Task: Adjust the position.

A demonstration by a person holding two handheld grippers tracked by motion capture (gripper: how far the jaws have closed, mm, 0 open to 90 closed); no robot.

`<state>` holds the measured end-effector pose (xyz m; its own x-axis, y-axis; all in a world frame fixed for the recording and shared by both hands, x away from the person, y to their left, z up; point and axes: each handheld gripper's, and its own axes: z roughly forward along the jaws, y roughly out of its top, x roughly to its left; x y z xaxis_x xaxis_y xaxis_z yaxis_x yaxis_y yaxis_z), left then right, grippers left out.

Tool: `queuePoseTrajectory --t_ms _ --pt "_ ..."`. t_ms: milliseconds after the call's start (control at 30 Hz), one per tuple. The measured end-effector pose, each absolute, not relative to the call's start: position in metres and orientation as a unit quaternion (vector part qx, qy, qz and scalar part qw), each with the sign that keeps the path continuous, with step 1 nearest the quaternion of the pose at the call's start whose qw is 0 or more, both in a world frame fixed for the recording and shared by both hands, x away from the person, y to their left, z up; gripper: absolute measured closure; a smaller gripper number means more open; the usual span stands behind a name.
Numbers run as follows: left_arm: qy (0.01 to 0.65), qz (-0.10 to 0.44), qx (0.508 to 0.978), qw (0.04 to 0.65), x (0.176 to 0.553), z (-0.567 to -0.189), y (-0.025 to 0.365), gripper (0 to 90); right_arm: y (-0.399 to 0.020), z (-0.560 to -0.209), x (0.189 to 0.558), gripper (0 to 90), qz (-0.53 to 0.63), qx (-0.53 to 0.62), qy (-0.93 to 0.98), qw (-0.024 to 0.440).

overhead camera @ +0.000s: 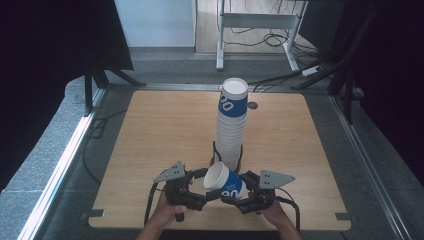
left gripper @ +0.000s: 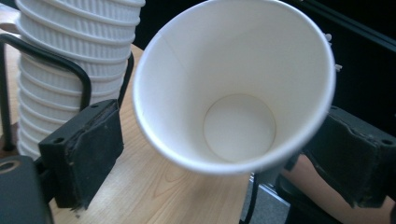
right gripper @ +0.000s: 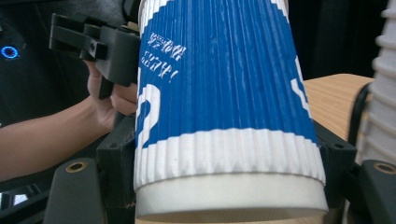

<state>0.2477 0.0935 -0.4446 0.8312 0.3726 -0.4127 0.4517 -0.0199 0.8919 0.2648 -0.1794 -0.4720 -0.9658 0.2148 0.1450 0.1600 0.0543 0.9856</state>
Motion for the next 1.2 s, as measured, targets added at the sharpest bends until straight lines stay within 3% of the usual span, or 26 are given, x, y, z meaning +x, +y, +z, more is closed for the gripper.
queuePoseTrajectory --t_ms 733,1200 --pt "0.282 -0.037 0.716 0.637 0.252 -0.452 0.091 15.3 -0.164 -0.482 0.263 26.6 0.637 0.114 0.762 0.028" --pt "0.279 0.007 0.727 0.628 0.247 -0.442 0.101 15.5 -0.168 -0.476 0.262 20.8 0.623 0.128 0.771 0.044"
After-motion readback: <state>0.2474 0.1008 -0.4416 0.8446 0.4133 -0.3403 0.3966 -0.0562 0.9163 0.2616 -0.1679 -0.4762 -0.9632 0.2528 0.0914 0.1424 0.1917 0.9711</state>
